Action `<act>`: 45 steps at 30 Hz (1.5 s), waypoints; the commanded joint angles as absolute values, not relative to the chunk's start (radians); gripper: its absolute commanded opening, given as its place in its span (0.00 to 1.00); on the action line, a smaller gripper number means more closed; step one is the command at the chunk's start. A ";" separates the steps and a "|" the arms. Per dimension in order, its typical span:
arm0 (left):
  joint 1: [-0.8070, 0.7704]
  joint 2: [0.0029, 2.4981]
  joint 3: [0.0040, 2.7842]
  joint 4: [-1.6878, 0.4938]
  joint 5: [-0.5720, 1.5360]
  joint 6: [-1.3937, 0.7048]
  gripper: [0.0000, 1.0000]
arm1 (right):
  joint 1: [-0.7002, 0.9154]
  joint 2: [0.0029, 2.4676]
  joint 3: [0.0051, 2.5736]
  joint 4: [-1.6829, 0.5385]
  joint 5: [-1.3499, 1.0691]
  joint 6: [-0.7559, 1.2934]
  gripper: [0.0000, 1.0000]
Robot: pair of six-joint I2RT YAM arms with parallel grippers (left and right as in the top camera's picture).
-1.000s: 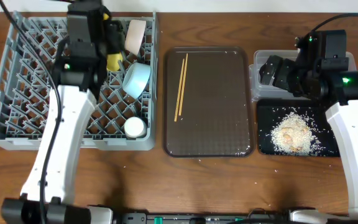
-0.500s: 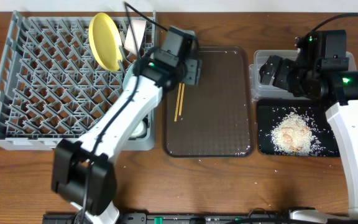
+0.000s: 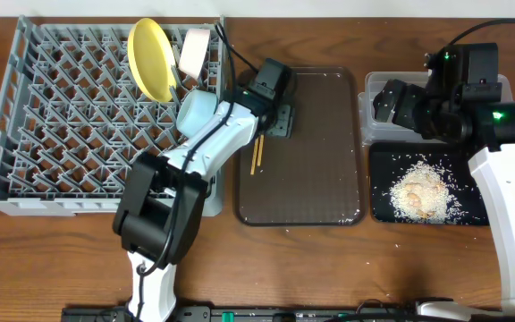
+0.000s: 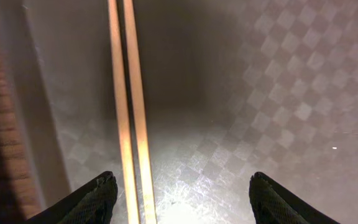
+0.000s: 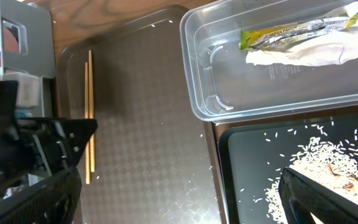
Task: Sort waste into correct bins and load items into the dishwasher
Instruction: 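Release the plate and move the left gripper to the chopsticks, then grasp one wooden chopstick with the left gripper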
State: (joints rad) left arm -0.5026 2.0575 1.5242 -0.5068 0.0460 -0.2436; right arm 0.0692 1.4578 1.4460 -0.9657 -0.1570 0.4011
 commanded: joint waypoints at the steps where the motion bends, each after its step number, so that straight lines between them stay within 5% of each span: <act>1: -0.508 2.087 1.552 -0.494 0.034 -0.257 0.70 | 0.072 1.459 1.449 -0.965 -0.154 0.395 0.99; 23: -0.512 2.170 1.542 -0.456 0.086 -0.275 0.69 | 0.072 1.459 1.449 -0.965 -0.154 0.395 0.99; 27: -0.529 2.170 1.536 -0.501 0.098 -0.334 0.59 | 0.072 1.459 1.449 -0.965 -0.154 0.395 0.99; 30: -0.543 2.170 1.536 -0.524 0.098 -0.355 0.40 | 0.072 1.459 1.449 -0.965 -0.154 0.395 0.99; 36: -0.558 2.170 1.536 -0.527 0.102 -0.362 0.19 | 0.072 1.459 1.449 -0.965 -0.154 0.395 0.99; 37: -0.558 2.170 1.536 -0.527 0.102 -0.362 0.08 | 0.072 1.459 1.449 -0.965 -0.154 0.395 0.99; 45: -0.554 2.117 1.554 -0.531 0.120 -0.371 0.07 | 0.072 1.459 1.449 -0.965 -0.154 0.395 0.99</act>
